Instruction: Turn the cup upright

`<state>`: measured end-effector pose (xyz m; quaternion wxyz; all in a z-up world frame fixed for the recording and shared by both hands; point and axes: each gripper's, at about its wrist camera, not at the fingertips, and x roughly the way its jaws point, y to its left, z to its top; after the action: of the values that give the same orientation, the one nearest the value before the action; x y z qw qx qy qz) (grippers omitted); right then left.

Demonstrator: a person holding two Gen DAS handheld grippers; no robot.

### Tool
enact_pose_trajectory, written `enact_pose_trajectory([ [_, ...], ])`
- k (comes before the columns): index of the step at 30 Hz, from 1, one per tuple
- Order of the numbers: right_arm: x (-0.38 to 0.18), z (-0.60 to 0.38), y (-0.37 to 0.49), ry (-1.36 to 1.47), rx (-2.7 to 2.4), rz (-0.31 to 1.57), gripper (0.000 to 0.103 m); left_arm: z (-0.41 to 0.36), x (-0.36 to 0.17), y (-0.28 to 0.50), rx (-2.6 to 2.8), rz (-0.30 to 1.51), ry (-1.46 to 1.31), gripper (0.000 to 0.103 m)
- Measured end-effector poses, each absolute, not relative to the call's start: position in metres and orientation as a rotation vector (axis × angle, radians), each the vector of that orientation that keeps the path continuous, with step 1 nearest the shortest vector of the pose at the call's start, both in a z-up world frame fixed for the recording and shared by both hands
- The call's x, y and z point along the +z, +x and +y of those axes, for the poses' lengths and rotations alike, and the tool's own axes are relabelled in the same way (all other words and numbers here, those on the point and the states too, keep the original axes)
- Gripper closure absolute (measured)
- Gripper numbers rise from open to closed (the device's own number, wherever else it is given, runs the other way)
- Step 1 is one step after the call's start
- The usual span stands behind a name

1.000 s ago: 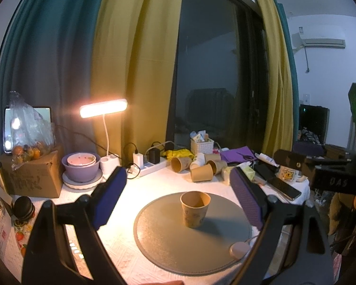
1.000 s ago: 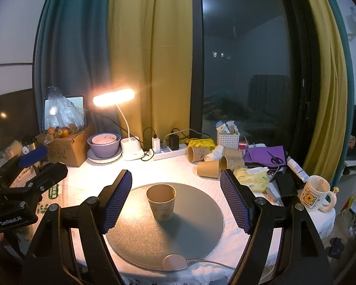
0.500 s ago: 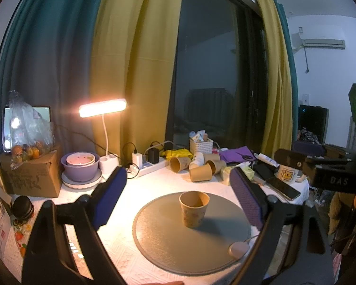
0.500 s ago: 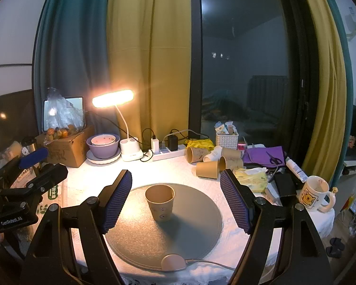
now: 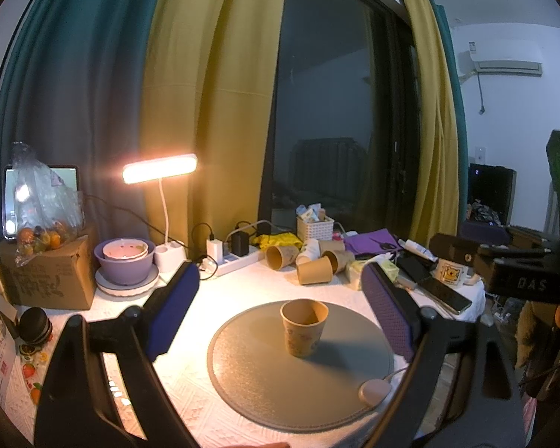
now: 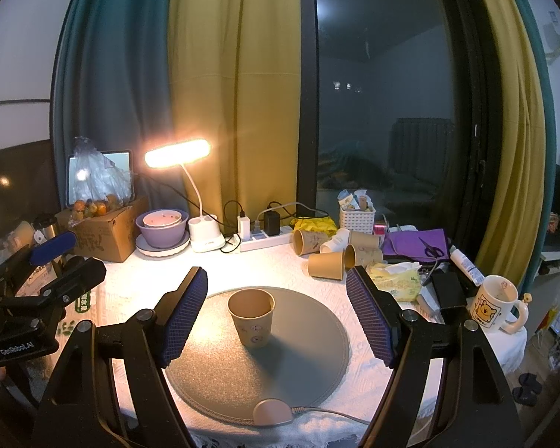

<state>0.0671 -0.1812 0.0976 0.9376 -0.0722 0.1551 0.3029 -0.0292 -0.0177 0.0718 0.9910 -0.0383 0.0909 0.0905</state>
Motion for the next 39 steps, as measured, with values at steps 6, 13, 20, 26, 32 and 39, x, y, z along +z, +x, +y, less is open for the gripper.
enact_pose_trajectory([
  [6,0.0975,-0.1813,0.0671,-0.149,0.619,0.317,0.024,-0.0179,0.0719,-0.0291,0.182,0.182,-0.078,0.014],
  [13,0.0976,-0.1812,0.0668,-0.148,0.618,0.317,0.024,-0.0184,0.0712,-0.0291,0.182,0.182,-0.078,0.014],
  [20,0.0977,-0.1813,0.0671,-0.148,0.618,0.317,0.024,-0.0188,0.0698,-0.0292,0.183,0.179,-0.080,0.014],
  [26,0.0972,-0.1808,0.0676,-0.149,0.619,0.318,0.024,-0.0213,0.0684,-0.0291,0.183,0.181,-0.080,0.014],
  [32,0.0976,-0.1814,0.0675,-0.149,0.619,0.317,0.024,-0.0209,0.0685,-0.0289,0.182,0.181,-0.080,0.014],
  [39,0.0976,-0.1813,0.0677,-0.148,0.619,0.318,0.024,-0.0222,0.0683,-0.0289,0.182,0.181,-0.081,0.014],
])
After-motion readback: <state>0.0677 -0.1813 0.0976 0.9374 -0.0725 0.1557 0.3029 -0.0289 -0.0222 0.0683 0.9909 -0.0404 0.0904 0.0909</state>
